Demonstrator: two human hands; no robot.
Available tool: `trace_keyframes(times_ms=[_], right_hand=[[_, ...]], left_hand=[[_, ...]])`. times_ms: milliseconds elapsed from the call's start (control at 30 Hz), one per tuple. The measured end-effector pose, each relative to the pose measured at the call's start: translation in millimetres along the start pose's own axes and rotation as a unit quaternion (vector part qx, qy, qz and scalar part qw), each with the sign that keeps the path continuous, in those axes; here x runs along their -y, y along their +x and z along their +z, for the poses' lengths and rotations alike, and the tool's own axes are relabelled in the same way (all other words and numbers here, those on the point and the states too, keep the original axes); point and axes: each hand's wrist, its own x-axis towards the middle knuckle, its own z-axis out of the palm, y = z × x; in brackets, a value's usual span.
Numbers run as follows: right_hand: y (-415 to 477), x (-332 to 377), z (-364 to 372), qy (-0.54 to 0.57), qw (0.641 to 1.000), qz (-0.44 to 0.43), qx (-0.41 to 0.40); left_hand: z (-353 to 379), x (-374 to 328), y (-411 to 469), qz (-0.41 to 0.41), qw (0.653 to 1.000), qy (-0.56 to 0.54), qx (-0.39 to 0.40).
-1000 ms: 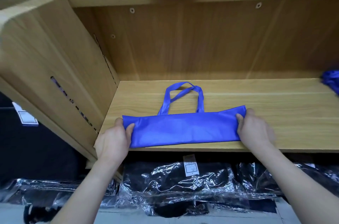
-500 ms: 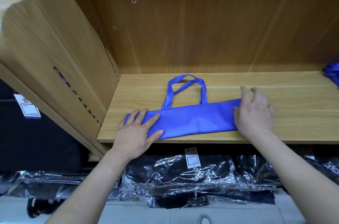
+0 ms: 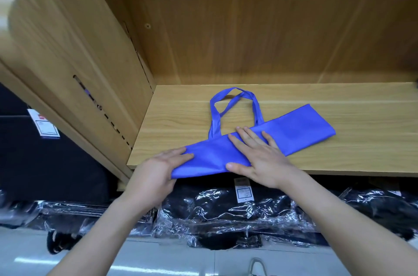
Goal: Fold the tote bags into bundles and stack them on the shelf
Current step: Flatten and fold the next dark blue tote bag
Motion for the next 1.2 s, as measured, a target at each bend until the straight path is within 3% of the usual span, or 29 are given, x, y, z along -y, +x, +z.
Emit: trace_keyframes(times_ms=[167, 233, 300, 367, 433, 500, 567, 667, 767, 867, 967, 1067, 1133, 1200], right_hand=[[-4, -1, 0, 0.040, 0.997, -0.068, 0.006], [-4, 6, 1, 0.209, 0.972, -0.068, -0.081], [-4, 16, -4, 0.386, 0.906, -0.019, -0.172], [-3, 20, -8, 0.491, 0.848, 0.040, -0.195], [-6, 20, -17, 0.538, 0.815, 0.069, -0.203], [-10, 20, -33, 0.585, 0.784, 0.057, -0.202], [-15, 22, -55, 0.626, 0.755, 0.027, -0.196], [-23, 28, -102, 0.692, 0.694, -0.039, -0.194], [-30, 29, -143, 0.741, 0.642, -0.109, -0.162], [-27, 24, -155, 0.695, 0.686, -0.093, -0.192], [-9, 11, -122, 0.632, 0.738, 0.016, -0.238], [10, -11, -54, 0.604, 0.758, 0.130, -0.209], [18, -23, -20, 0.558, 0.781, 0.180, -0.216], [21, -27, -10, 0.468, 0.825, 0.199, -0.247]], left_hand=[[-37, -17, 4, 0.085, 0.983, -0.055, -0.153], [-58, -38, 12, 0.097, 0.966, -0.087, -0.222], [-73, -59, 23, 0.085, 0.944, -0.153, -0.280], [-80, -72, 34, 0.034, 0.915, -0.297, -0.269], [-78, -75, 43, -0.032, 0.902, -0.383, -0.197], [-69, -81, 49, -0.068, 0.925, -0.359, -0.105], [-65, -91, 54, -0.070, 0.941, -0.327, -0.060], [-77, -102, 68, -0.069, 0.945, -0.304, -0.101], [-106, -117, 79, -0.065, 0.894, -0.422, -0.133], [-121, -127, 83, -0.038, 0.887, -0.439, -0.137], [-89, -113, 87, -0.107, 0.901, -0.409, -0.095], [-31, -80, 79, -0.196, 0.948, -0.248, -0.036], [0, -59, 62, -0.129, 0.988, -0.067, -0.042], [21, -51, 44, 0.004, 1.000, 0.020, -0.014]])
